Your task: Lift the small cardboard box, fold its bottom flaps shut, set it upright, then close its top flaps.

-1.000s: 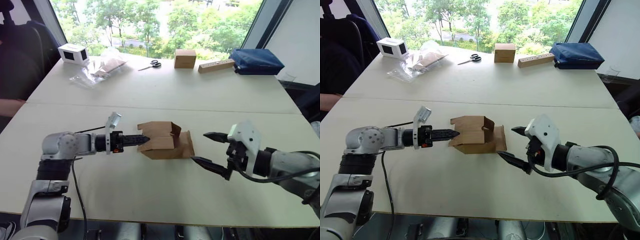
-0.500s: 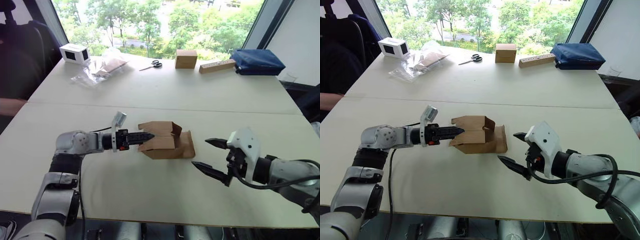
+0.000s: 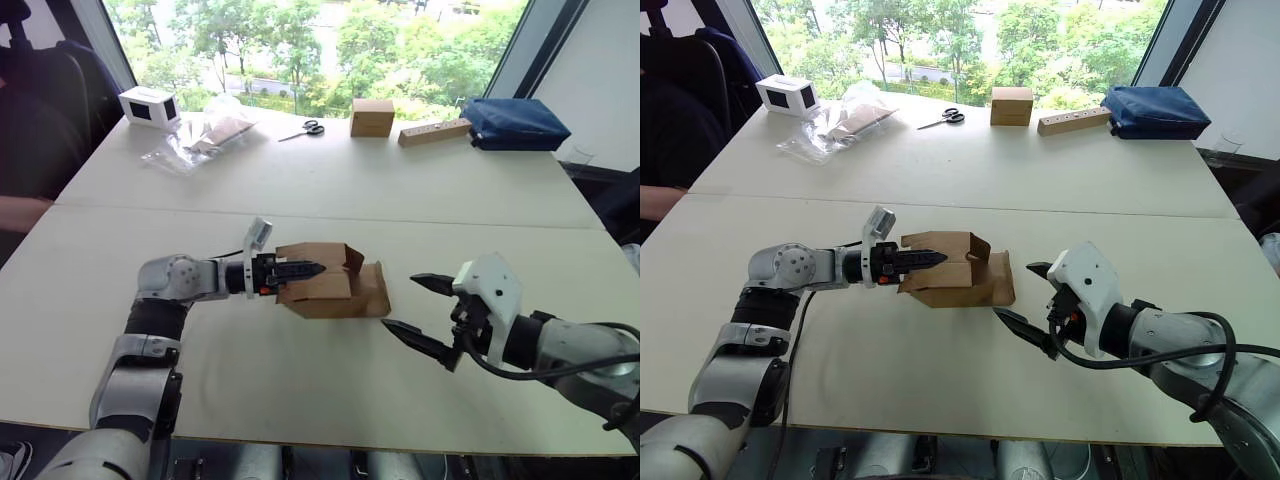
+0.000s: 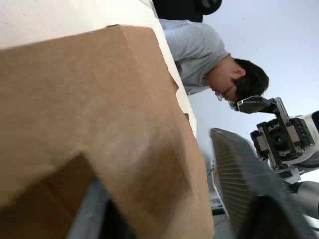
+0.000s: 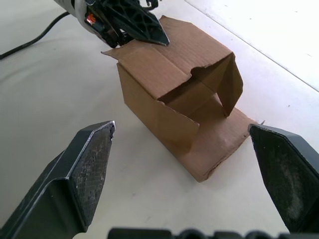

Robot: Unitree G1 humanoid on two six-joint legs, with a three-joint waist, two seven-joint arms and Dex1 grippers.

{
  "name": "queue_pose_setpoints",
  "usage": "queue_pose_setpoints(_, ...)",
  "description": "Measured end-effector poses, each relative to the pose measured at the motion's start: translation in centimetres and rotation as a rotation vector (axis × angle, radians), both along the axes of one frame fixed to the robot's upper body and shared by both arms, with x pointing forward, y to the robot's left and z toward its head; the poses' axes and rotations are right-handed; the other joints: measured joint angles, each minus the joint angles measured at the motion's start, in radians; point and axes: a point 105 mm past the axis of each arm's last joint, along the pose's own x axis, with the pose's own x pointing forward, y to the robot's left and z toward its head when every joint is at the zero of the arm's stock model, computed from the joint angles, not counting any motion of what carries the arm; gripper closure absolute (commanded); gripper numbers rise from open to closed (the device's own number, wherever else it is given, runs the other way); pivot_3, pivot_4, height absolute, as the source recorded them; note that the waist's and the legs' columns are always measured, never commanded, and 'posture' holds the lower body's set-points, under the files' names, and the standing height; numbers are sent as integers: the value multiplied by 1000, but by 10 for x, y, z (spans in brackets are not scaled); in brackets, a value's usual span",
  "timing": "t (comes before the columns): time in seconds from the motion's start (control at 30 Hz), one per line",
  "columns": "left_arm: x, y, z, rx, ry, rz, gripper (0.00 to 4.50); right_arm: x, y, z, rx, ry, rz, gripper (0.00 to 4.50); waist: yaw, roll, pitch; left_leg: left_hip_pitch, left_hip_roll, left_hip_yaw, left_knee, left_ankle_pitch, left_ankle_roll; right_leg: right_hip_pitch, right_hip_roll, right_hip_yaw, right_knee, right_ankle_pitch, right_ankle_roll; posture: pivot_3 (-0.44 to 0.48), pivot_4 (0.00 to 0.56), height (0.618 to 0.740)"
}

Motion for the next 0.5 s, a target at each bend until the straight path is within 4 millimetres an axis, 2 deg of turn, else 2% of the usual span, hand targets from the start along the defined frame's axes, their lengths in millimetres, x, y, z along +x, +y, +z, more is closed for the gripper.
queue_pose_setpoints(0.03, 0, 0, 0, 1, 3, 1, 4254, 0, 0, 0, 1, 1, -1, 0, 0, 0, 0, 0, 0, 0, 0, 0, 0, 0, 0, 0, 0, 0, 0, 0, 150, 740)
queue_pose_setpoints(0.07, 0, 0, 0, 3, 7, 1, 4382, 0, 0, 0, 1, 0, -3, 0, 0, 0, 0, 0, 0, 0, 0, 0, 0, 0, 0, 0, 0, 0, 0, 0, 150, 740)
queue_pose_setpoints(0.23, -2, -2, 7, 6, -29, -11, 4382, 0, 0, 0, 8, 5, -5, 0, 0, 0, 0, 0, 0, 0, 0, 0, 0, 0, 0, 0, 0, 0, 0, 0, 150, 740)
queue_pose_setpoints(0.33, -4, -1, 21, -23, -78, -14, 4382, 0, 2, 1, 41, 10, -6, 0, -1, 0, 0, 0, 0, 0, 0, 0, 0, 0, 0, 0, 0, 0, 0, 0, 150, 740)
queue_pose_setpoints(0.43, -6, 5, 39, -38, -186, -30, 4382, 10, -1, 17, 195, -20, -52, 0, -4, 0, 0, 0, 0, 0, 0, 0, 0, 0, 0, 0, 0, 0, 0, 0, 150, 740)
queue_pose_setpoints(0.5, -5, 10, 56, -47, -285, -44, 4500, 23, -8, 35, 298, -75, -102, 428, -3, 0, 0, 0, 0, 0, 0, 0, 0, 0, 0, 0, 0, 0, 0, 0, 150, 740)
